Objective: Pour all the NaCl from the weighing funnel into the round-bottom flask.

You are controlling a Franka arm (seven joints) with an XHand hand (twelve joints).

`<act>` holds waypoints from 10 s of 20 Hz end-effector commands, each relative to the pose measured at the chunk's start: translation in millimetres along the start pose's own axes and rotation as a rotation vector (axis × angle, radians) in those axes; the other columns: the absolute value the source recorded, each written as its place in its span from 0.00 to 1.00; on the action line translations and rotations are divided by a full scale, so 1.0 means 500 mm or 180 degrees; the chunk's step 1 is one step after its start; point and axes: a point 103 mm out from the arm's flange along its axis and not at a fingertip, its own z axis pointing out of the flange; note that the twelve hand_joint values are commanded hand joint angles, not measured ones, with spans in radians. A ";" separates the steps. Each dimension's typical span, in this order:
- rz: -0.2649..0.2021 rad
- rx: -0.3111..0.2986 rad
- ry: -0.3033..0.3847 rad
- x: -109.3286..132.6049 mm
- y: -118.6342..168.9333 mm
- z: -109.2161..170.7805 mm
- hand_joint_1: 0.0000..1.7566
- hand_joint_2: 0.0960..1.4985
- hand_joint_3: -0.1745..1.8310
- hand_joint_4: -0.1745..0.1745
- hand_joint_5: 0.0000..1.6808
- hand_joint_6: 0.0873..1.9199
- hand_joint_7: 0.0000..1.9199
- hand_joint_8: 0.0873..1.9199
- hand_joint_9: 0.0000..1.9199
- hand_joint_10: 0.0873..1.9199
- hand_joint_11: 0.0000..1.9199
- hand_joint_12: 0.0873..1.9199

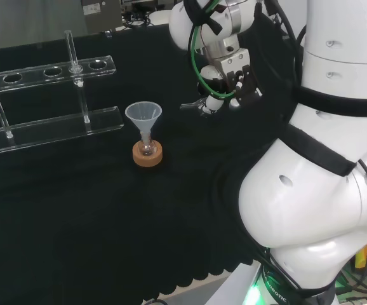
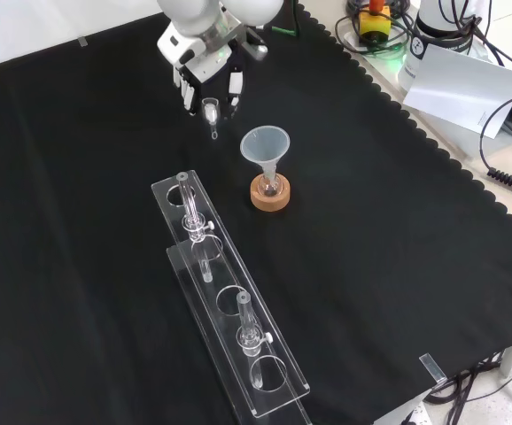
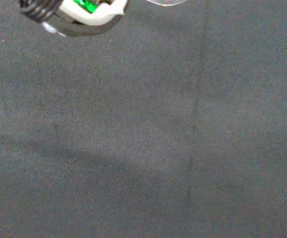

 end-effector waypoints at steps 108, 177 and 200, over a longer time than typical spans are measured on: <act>-0.0402 0.0831 -0.1662 0.227 -0.084 -0.264 0.63 0.45 0.42 0.72 0.67 0.46 0.59 0.26 0.71 0.04 0.55 0.45; -0.0269 0.1402 -0.2650 0.316 -0.063 -0.327 0.63 0.44 0.42 0.81 0.67 0.46 0.59 0.25 0.71 0.03 0.54 0.45; -0.0200 0.1517 -0.3113 0.349 -0.051 -0.337 0.63 0.44 0.43 0.80 0.68 0.46 0.59 0.25 0.72 0.02 0.54 0.45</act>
